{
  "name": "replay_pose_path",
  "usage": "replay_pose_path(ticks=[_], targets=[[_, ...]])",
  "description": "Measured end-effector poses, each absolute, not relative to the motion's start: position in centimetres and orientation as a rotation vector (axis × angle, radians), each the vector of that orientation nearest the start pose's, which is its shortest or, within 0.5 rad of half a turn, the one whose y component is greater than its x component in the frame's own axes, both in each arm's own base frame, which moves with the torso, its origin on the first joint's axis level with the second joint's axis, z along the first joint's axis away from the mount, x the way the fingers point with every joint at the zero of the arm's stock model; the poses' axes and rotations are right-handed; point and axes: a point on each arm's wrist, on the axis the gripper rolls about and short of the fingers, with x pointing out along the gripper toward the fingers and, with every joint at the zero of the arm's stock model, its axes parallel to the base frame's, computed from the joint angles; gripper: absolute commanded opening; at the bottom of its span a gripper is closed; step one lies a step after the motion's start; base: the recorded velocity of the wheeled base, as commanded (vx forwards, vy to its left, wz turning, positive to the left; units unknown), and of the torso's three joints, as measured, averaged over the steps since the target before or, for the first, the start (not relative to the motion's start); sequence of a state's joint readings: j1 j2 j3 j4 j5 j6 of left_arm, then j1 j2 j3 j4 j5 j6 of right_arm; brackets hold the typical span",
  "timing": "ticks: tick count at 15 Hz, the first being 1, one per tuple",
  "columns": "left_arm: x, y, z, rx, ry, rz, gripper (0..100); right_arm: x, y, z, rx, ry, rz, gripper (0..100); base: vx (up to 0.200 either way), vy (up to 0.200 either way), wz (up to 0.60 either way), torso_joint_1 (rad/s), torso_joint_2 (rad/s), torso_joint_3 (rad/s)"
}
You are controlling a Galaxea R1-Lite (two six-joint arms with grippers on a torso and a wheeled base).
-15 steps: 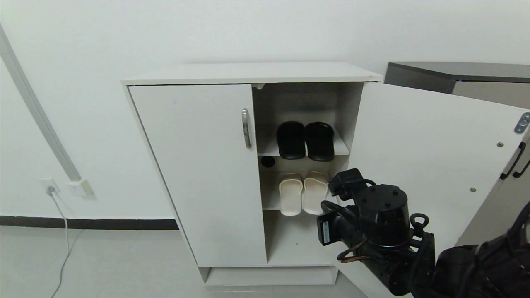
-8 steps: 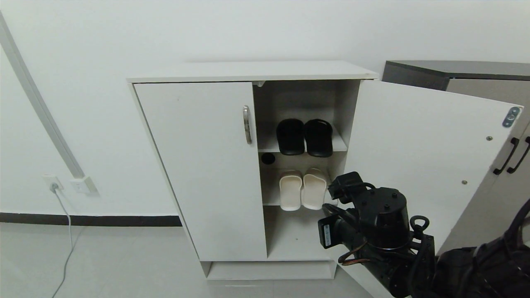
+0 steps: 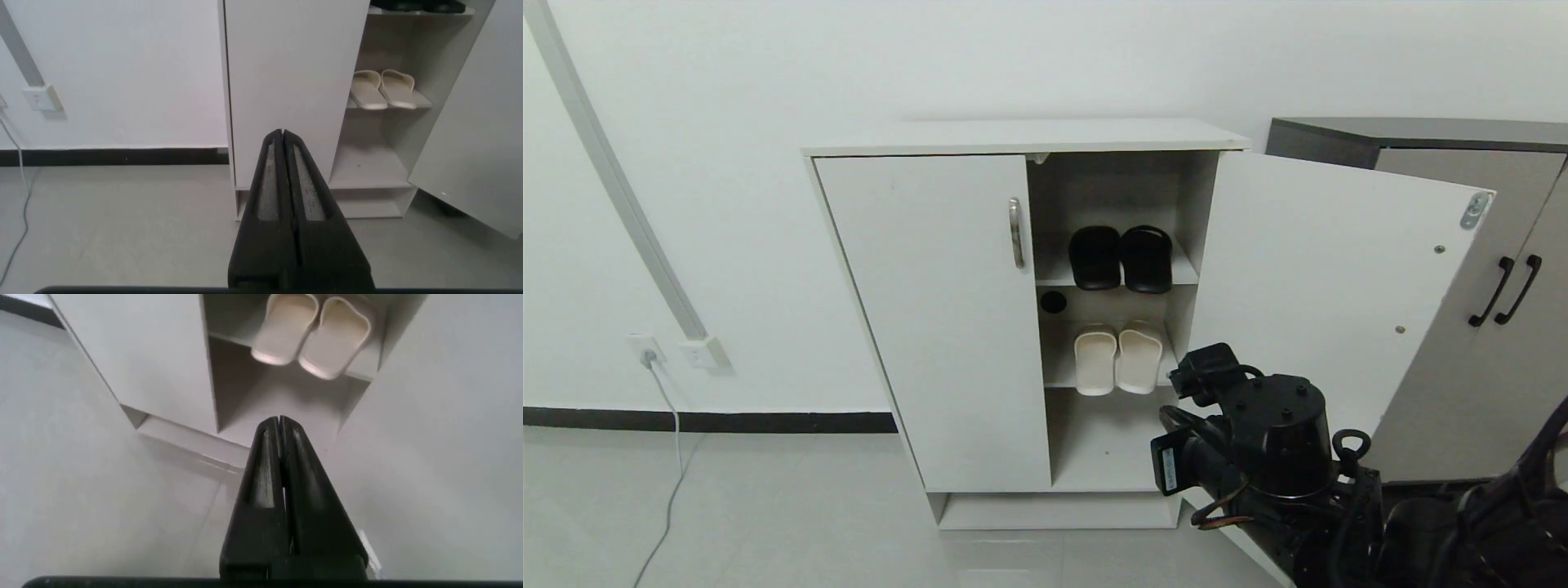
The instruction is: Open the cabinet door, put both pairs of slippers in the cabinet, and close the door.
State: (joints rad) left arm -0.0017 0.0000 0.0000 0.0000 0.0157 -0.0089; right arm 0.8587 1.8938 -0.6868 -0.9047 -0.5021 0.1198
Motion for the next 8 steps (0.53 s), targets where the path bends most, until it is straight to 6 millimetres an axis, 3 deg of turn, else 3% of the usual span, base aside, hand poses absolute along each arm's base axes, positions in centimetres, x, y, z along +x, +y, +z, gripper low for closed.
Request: replay_pose_path(ticks=[8], targets=[[-2.28, 0.04, 7.54, -0.009, 0.001, 0.014, 0, 21.86, 23.72, 11.75, -0.089, 0.256, 0.339, 0, 0.0, 0.0, 0.0, 0.0, 0.0, 0.0]])
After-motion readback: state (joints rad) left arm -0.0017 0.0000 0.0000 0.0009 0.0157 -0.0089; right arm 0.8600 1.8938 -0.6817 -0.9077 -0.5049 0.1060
